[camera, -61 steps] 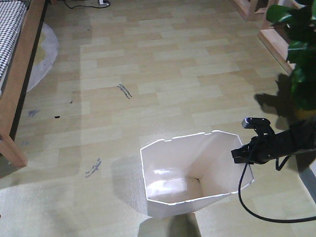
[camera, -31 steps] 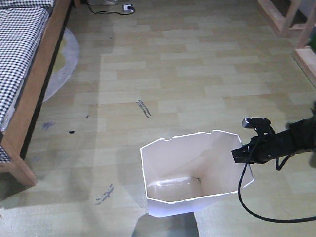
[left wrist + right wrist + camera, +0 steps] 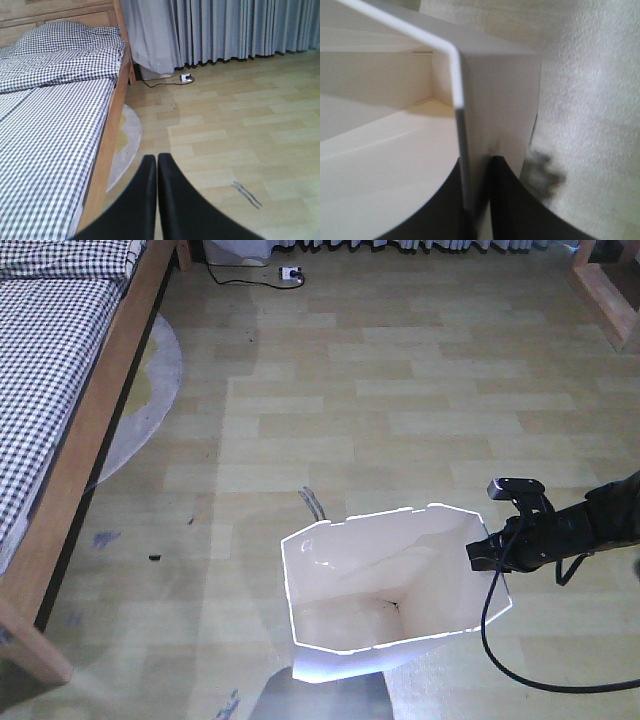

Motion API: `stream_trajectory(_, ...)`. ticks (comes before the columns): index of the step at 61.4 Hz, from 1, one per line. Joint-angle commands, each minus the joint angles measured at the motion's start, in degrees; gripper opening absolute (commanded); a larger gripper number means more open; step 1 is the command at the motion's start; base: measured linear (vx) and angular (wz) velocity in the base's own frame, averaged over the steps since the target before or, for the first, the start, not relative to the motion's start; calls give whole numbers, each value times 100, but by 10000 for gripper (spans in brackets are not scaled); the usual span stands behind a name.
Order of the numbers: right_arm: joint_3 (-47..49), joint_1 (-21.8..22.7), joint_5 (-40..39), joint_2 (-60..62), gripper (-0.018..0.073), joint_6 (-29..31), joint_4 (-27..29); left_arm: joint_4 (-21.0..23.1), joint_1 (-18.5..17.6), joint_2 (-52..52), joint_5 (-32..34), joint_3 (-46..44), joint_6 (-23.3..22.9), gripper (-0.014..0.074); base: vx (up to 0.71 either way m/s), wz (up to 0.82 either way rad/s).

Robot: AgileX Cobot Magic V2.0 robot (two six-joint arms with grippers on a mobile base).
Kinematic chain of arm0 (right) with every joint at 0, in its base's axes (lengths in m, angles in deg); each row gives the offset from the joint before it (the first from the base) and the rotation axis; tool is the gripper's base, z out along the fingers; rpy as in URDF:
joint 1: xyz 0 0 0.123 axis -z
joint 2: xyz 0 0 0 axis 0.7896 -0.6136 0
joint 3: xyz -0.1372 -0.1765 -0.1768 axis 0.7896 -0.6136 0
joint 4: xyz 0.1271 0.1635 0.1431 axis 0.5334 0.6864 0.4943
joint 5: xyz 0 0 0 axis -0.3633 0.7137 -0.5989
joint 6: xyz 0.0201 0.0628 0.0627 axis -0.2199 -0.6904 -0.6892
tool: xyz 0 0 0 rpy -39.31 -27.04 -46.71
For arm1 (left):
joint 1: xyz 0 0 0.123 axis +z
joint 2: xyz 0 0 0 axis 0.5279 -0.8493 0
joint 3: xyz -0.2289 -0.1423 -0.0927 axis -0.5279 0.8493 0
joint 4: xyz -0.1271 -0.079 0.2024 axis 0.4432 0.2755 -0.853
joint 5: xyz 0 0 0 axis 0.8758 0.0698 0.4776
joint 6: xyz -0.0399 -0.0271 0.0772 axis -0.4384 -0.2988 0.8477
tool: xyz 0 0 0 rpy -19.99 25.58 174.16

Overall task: Move trash bin to bedside with robot
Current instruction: 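Carry the bin with the right gripper toward the bed by the curtains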

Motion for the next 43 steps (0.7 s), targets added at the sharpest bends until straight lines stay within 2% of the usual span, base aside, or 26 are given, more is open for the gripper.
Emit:
stream_trajectory(1, 81, 26, 973, 447, -7, -42, 347, 24, -35, 48, 423, 165, -46, -6, 45, -1)
stream_trajectory(43, 81, 26, 973, 447, -7, -42, 347, 24, -35, 48, 423, 165, -46, -6, 45, 1)
